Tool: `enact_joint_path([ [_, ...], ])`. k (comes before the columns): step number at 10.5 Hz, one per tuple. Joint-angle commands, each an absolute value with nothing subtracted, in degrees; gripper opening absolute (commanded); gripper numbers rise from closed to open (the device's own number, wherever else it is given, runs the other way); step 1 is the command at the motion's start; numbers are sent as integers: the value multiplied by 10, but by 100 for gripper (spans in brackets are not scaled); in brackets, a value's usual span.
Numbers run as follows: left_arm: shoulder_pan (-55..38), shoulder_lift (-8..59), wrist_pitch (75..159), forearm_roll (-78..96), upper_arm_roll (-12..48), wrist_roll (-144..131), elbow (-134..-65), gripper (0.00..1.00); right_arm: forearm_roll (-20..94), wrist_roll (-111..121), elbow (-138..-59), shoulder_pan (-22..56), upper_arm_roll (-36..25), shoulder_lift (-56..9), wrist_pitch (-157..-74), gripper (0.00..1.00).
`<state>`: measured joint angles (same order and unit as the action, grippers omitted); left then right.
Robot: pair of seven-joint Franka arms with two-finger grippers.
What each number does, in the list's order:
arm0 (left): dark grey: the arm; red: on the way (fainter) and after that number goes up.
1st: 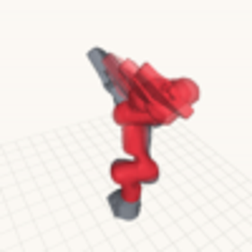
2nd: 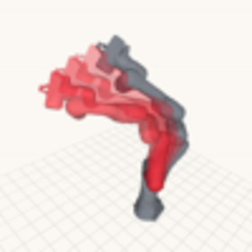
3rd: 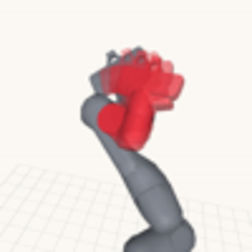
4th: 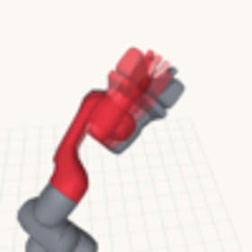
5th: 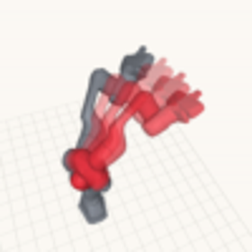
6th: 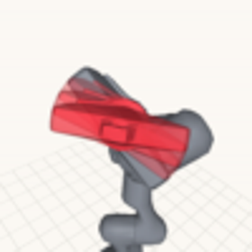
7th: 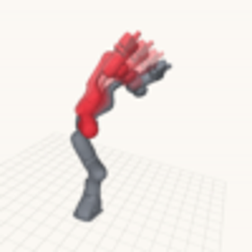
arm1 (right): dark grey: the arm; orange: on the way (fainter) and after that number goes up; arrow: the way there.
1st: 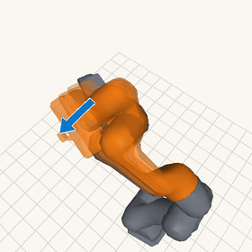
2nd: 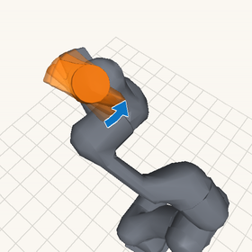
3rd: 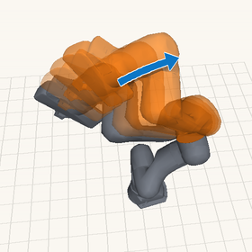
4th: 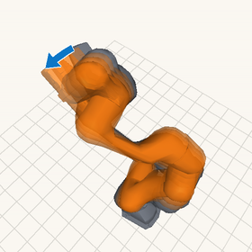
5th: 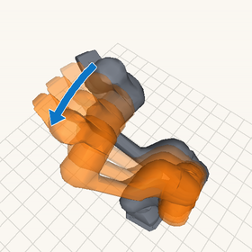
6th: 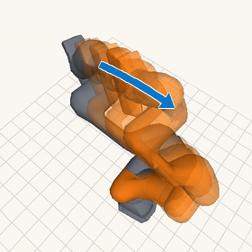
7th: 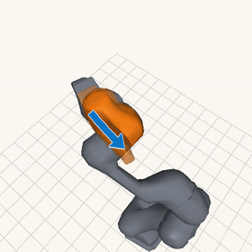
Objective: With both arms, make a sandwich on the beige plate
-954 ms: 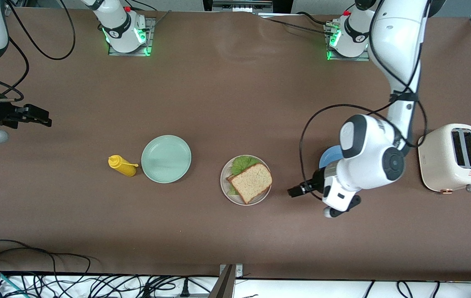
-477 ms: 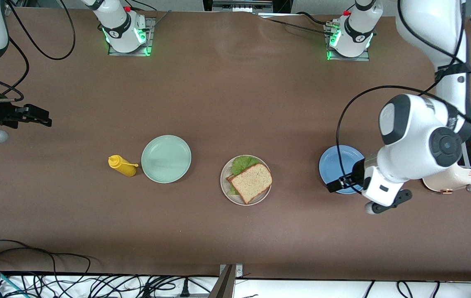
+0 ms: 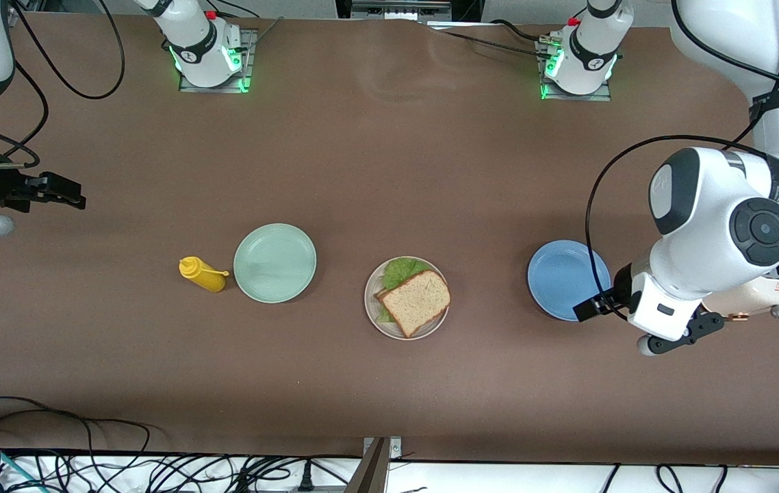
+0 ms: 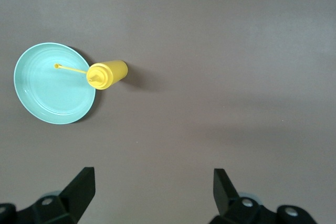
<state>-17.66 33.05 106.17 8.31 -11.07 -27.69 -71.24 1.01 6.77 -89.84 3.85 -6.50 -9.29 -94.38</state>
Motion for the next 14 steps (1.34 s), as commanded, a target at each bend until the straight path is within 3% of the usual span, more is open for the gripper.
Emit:
enact_joint_path([
  [1,-181,319,1041,63,-113,-270,-715,100,19,74,-896,36,-65,-91,-938,100],
  [5,-178,318,1036,62,-115,-269,-715,100,19,74,-896,36,-65,-91,-938,100],
  [14,-94,253,882,67,-115,-103,-706,100,20,74,-896,36,-65,-91,-937,100],
])
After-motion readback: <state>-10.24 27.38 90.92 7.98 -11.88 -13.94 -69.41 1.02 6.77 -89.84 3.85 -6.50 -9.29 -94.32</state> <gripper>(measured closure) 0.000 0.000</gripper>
